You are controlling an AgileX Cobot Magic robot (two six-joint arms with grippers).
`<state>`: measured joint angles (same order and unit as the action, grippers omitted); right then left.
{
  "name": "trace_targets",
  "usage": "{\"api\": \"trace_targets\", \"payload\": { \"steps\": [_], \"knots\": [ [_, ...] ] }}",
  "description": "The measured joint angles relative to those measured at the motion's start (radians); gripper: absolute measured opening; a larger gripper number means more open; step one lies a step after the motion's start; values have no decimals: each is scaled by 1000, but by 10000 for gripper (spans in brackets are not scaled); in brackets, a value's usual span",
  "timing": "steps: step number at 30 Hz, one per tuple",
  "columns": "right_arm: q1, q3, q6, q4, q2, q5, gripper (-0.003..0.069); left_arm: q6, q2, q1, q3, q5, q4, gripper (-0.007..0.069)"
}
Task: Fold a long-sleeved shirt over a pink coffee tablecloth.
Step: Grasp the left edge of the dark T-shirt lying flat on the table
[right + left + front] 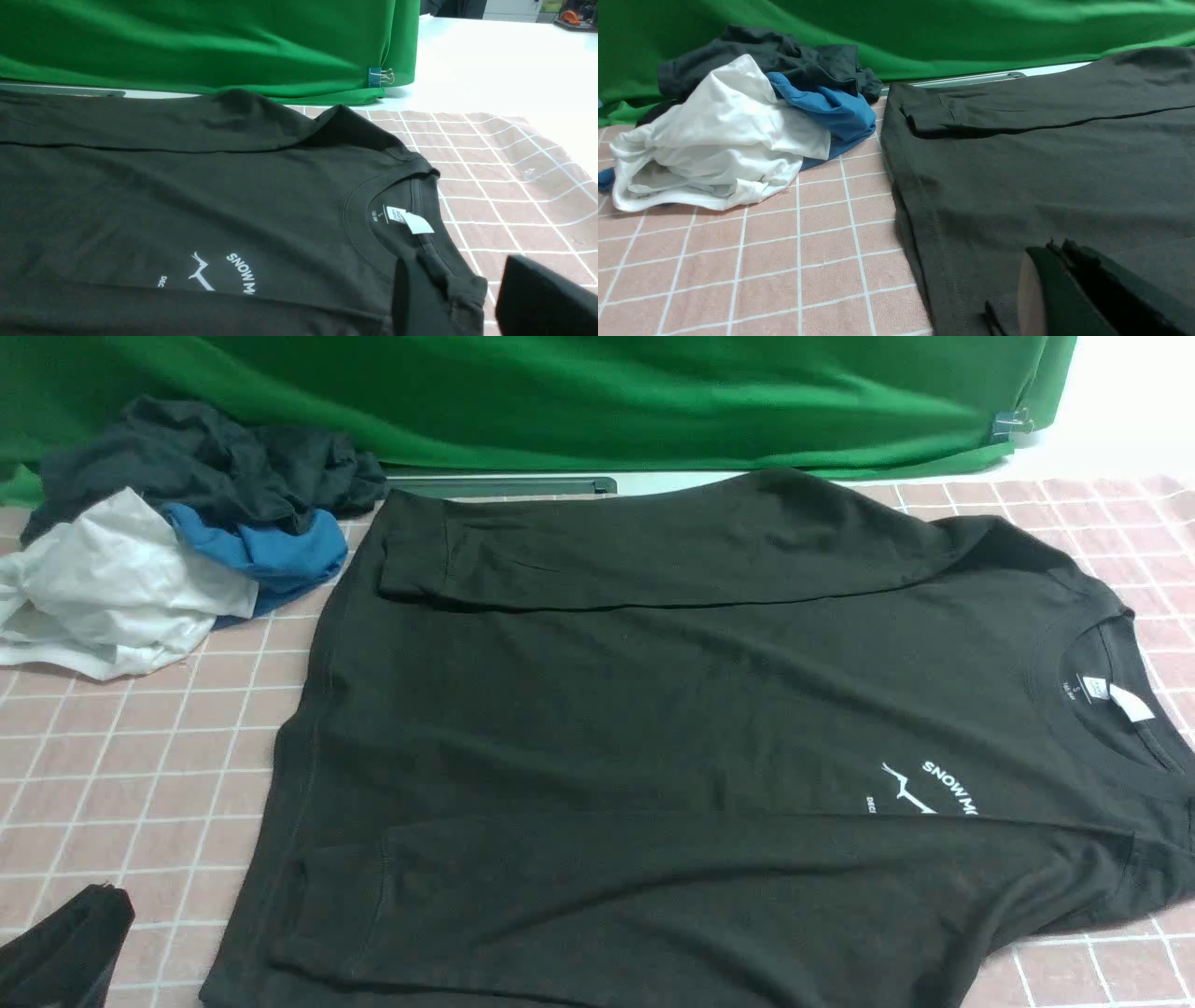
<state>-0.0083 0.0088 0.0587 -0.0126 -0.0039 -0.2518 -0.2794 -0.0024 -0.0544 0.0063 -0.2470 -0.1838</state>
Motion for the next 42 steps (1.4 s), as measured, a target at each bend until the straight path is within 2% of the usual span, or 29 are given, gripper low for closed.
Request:
{"api": "trace_targets", "payload": {
  "steps": [22,26,29,30,31,32,36,38,39,42],
  "knots": [
    [0,0,0,0,0,0,242,0,0,0,0,0,0,20],
    [0,0,0,0,0,0,242,3,0,0,0,58,-9,20],
    [0,0,0,0,0,0,242,81,0,0,0,145,-154,20],
    [0,0,0,0,0,0,242,141,0,0,0,178,-237,20],
    [0,0,0,0,0,0,242,161,0,0,0,187,-250,20],
    [0,0,0,0,0,0,242,227,0,0,0,219,-337,20],
    [0,0,0,0,0,0,242,319,0,0,0,284,-404,20],
    [0,0,0,0,0,0,242,351,0,-2,-21,247,-419,20],
    [0,0,0,0,0,0,242,353,-1,-8,-56,176,-422,20],
    [0,0,0,0,0,0,240,279,23,-36,-172,30,-424,20]
  ]
}}
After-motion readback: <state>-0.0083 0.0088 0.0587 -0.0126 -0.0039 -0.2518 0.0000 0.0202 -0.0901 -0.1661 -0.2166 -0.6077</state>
